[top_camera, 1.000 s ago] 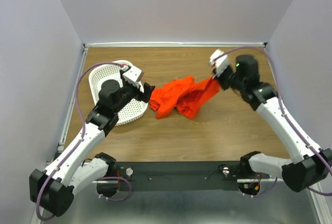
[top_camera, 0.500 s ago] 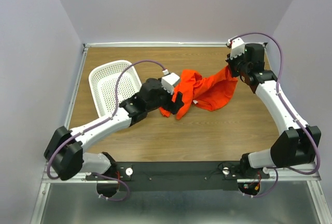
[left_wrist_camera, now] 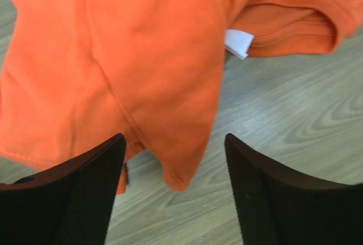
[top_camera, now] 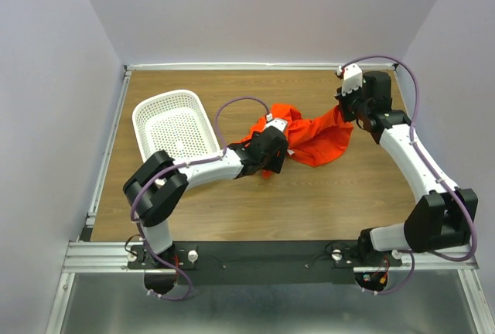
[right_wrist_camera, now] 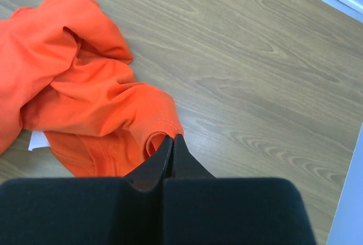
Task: Fold and stack the t-shirts
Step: Flatten the tshirt out
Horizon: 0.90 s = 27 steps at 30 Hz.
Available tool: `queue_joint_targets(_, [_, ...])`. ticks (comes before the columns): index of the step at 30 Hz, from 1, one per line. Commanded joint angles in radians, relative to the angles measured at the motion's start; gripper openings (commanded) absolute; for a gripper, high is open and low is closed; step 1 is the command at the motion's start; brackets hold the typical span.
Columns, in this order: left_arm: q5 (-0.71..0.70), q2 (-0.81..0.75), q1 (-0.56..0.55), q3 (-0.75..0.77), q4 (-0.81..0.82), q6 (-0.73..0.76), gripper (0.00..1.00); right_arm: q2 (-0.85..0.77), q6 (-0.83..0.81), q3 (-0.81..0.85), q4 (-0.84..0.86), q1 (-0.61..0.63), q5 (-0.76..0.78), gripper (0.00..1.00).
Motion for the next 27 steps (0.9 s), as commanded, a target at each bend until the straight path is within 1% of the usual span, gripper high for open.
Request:
queue_joint_targets(1, [-0.074, 0.027, -0.008, 0.023, -0.029, -0.051, 0.71, -0.032, 0.009, -0.022, 0.031, -0.005, -0.023, 0.01])
queue_joint_targets(2, [-0.049, 0.048, -0.008, 0.025, -0.026, -0.048, 0.69, -0.029, 0.008, -0.02, 0.034, -0.004, -0.023, 0.0])
queue_joint_targets(5, [0.026, 0.086, -0.008, 0.022, -0.002, -0.031, 0.55, -0.033, 0.011, -0.02, 0.034, -0.004, -0.024, 0.01])
queue_joint_targets(7, [0.055, 0.09, -0.008, 0.017, 0.021, -0.023, 0.32, -0.041, 0.011, -0.019, 0.034, -0.005, -0.023, 0.01])
queue_joint_targets(8, [0.052, 0.076, -0.008, 0.02, 0.022, -0.014, 0.03, -0.044, 0.008, -0.014, 0.034, -0.005, -0.015, 0.0])
queue_joint_targets(9, [0.043, 0.059, -0.008, 0.022, 0.017, -0.011, 0.0, -0.045, 0.005, -0.012, 0.034, -0.007, -0.012, 0.0])
queue_joint_targets(10, [0.026, 0.033, -0.008, 0.025, -0.006, -0.006, 0.0, -0.056, 0.002, -0.008, 0.032, -0.007, -0.004, 0.01])
queue_joint_targets(11, [-0.023, -0.036, -0.008, 0.037, -0.024, 0.001, 0.0, -0.062, -0.004, 0.004, 0.031, -0.005, 0.017, 0.01])
queue_joint_targets(13, [-0.086, -0.122, -0.008, 0.059, -0.092, 0.02, 0.0, -0.075, -0.026, 0.023, 0.032, -0.007, 0.042, 0.01])
queue_joint_targets(14, [-0.159, -0.21, -0.007, 0.094, -0.118, 0.027, 0.0, -0.091, -0.034, 0.036, 0.032, -0.008, 0.072, 0.01])
queue_joint_targets(15, [-0.19, -0.254, -0.004, 0.114, -0.142, 0.052, 0.0, -0.099, -0.044, 0.065, 0.031, -0.013, 0.086, 0.01])
queue_joint_targets(16, [-0.227, -0.333, 0.012, 0.149, -0.179, 0.066, 0.0, -0.116, -0.049, 0.084, 0.032, -0.014, 0.11, 0.01])
queue_joint_targets(18, [-0.238, -0.409, 0.042, 0.177, -0.199, 0.108, 0.0, -0.131, -0.058, 0.139, 0.031, -0.019, 0.118, 0.0])
queue_joint_targets(20, [-0.239, -0.473, 0.099, 0.209, -0.212, 0.138, 0.0, -0.156, -0.061, 0.171, 0.031, -0.022, 0.16, 0.01])
queue_joint_targets(23, [-0.218, -0.59, 0.157, 0.236, -0.207, 0.194, 0.0, -0.177, -0.061, 0.236, 0.028, -0.022, 0.178, 0.01])
queue_joint_targets(24, [-0.204, -0.604, 0.191, 0.247, -0.207, 0.205, 0.0, -0.189, -0.058, 0.25, 0.026, -0.024, 0.181, 0.01])
queue_joint_targets(27, [-0.169, -0.648, 0.217, 0.283, -0.204, 0.247, 0.0, -0.216, -0.051, 0.31, 0.016, -0.024, 0.181, 0.0])
